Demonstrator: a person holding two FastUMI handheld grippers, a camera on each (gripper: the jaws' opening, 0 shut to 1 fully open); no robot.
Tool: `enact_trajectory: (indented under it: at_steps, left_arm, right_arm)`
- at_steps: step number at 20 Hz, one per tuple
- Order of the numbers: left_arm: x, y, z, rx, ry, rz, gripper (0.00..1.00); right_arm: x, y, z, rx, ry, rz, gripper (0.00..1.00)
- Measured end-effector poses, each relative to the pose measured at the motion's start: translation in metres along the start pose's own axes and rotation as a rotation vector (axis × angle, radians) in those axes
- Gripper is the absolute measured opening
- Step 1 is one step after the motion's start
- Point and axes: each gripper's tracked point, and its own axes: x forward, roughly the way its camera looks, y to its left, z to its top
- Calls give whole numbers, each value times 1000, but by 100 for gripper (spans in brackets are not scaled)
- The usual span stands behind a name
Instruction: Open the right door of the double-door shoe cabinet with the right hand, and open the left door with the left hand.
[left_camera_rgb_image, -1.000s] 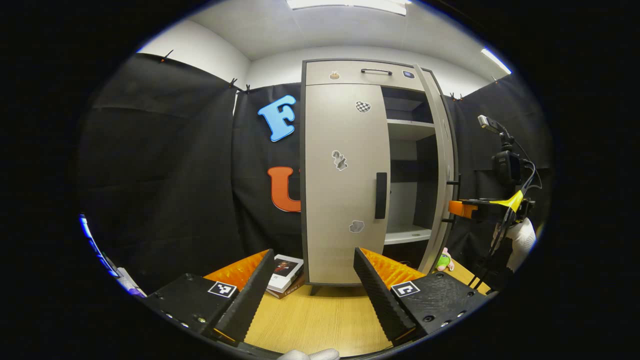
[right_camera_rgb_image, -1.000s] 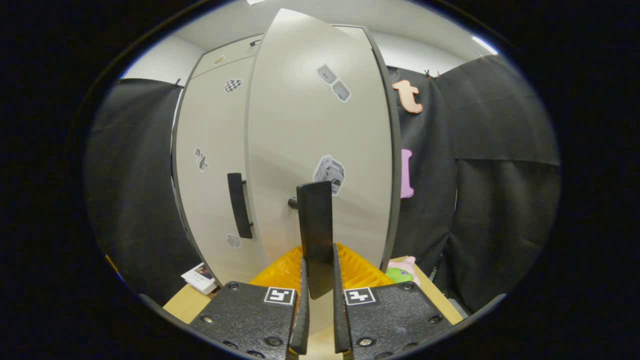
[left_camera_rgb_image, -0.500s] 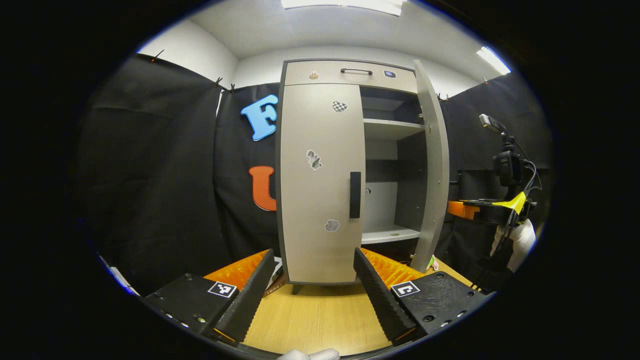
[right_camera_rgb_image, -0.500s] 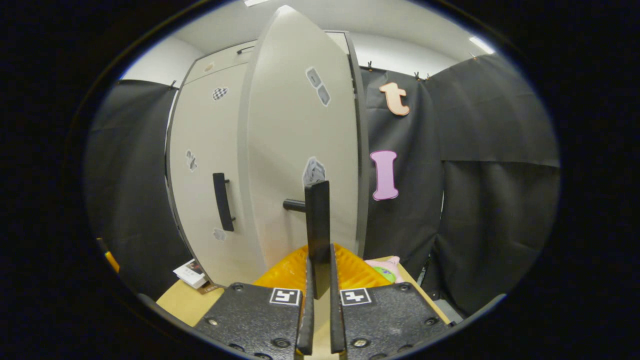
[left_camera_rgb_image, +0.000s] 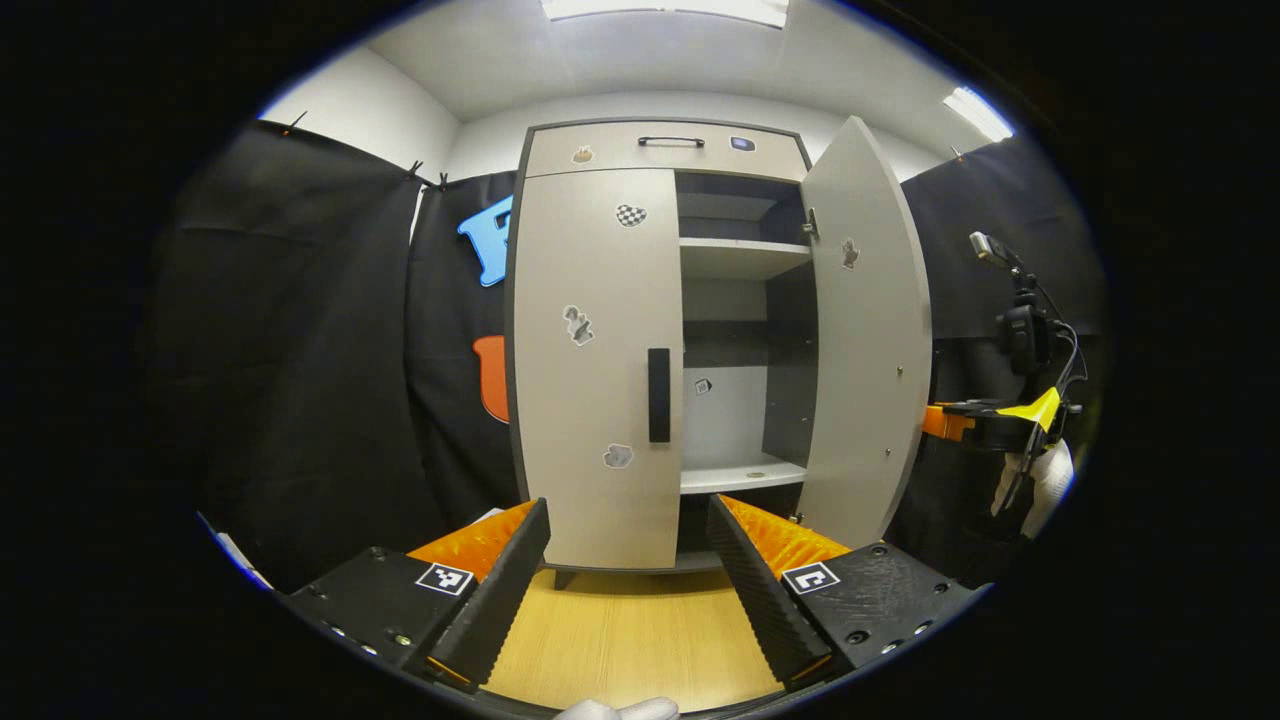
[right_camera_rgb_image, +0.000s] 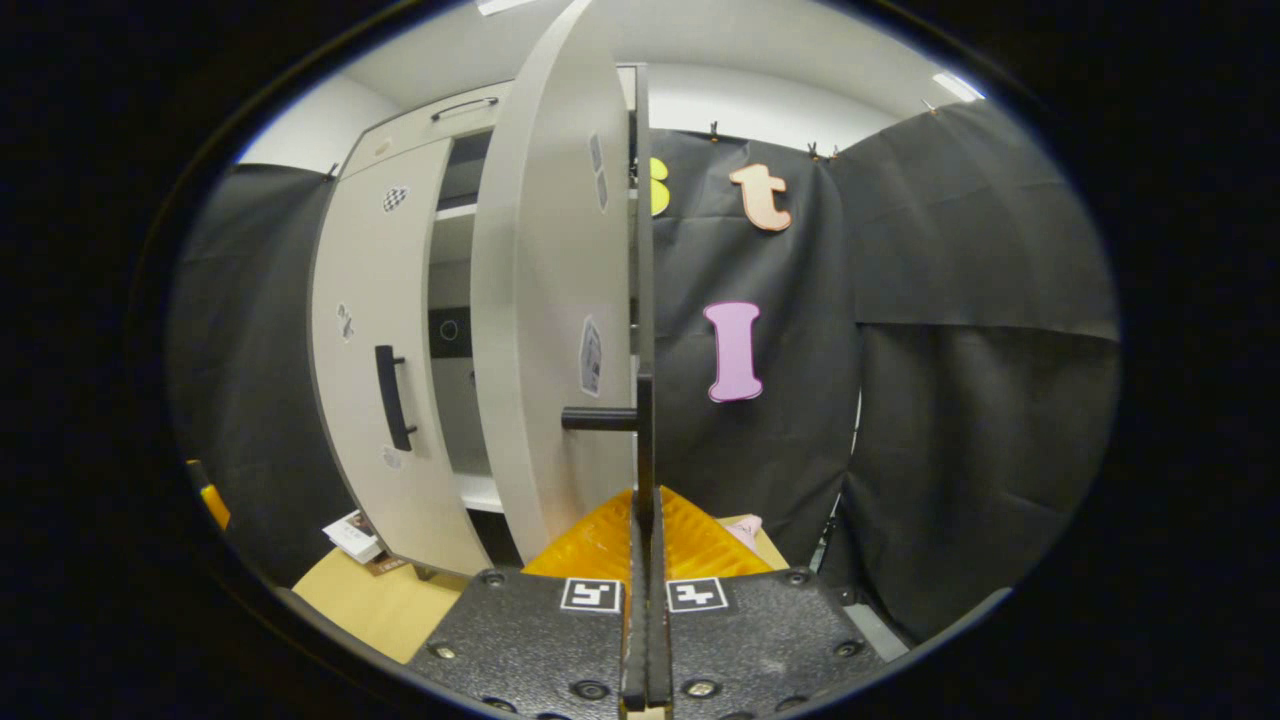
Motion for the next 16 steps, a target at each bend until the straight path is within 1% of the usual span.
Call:
enact_trajectory:
  at_steps: [1,2,4,5,7,9,16]
  left_arm:
    - [0,-6,0,-1,0,0,96]
    - [0,-9,1,-2,2,2,96]
    - [1,-16,1,-5,4,6,96]
    - [2,-18,2,-4,4,10,96]
    - [1,-23,4,-5,1,20,96]
    - [-1,-26,5,-4,2,27,96]
    - [-5,-22,5,6,7,35,96]
  right_arm:
    - [1,-12,0,-5,1,-7,4]
    - [2,-18,1,9,3,13,4]
    - [4,-17,0,35,9,60,4]
    - [6,-17,-1,20,10,70,4]
    - [6,-21,0,-6,3,75,4]
    - [4,-18,1,-8,8,85,4]
    - [-3,-21,1,-30,7,55,4]
